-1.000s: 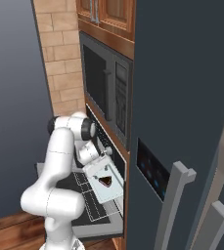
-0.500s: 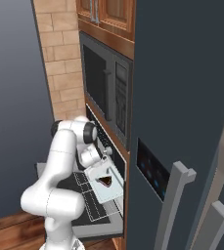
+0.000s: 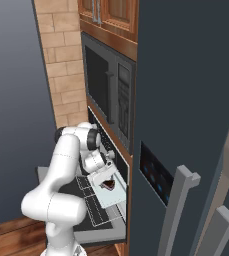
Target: Take the baked cake out of the oven and place it on the plate for cooling. Then close the oven door.
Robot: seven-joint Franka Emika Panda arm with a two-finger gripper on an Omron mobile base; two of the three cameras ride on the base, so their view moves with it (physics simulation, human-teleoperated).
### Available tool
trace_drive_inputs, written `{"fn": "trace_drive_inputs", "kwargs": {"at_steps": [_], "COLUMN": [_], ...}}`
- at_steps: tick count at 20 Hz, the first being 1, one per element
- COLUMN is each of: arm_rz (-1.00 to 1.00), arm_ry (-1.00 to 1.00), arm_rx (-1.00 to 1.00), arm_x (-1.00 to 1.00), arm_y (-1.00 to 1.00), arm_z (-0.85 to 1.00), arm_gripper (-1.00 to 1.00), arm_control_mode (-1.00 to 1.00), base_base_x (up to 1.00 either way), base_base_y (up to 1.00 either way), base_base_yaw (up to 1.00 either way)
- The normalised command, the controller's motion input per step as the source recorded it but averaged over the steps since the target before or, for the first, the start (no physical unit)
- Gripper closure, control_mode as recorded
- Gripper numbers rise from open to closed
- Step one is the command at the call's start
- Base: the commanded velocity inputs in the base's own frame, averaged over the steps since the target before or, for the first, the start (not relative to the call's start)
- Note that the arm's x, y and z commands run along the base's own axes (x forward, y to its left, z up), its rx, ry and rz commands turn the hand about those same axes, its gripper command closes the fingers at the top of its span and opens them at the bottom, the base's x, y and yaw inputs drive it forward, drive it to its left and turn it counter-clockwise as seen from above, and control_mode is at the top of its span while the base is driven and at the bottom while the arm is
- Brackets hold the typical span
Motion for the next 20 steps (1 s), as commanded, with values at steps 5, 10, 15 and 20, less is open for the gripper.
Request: {"fn": "trace_drive_inputs", "kwargs": {"at_steps": [5, 10, 15, 20], "arm_rz": [0.06, 0.05, 0.03, 0.04], "arm_ry": [0.06, 0.07, 0.03, 0.0], "arm_rx": [0.0, 0.0, 0.0, 0.02], "arm_x": [0.18, 0.0, -0.13, -0.48], "arm_y": [-0.02, 0.0, -0.02, 0.09], "arm_z": [-0.23, -0.18, -0.08, 0.32], "arm_gripper": [-1.0, 1.0, 1.0, 1.0], "arm_control_mode": [-1.0, -1.0, -1.0, -1.0], "base_base_x": [0.0, 0.0, 0.0, 0.0], "base_base_y": [0.0, 0.0, 0.0, 0.0], "base_base_yaw": [0.0, 0.0, 0.0, 0.0]}}
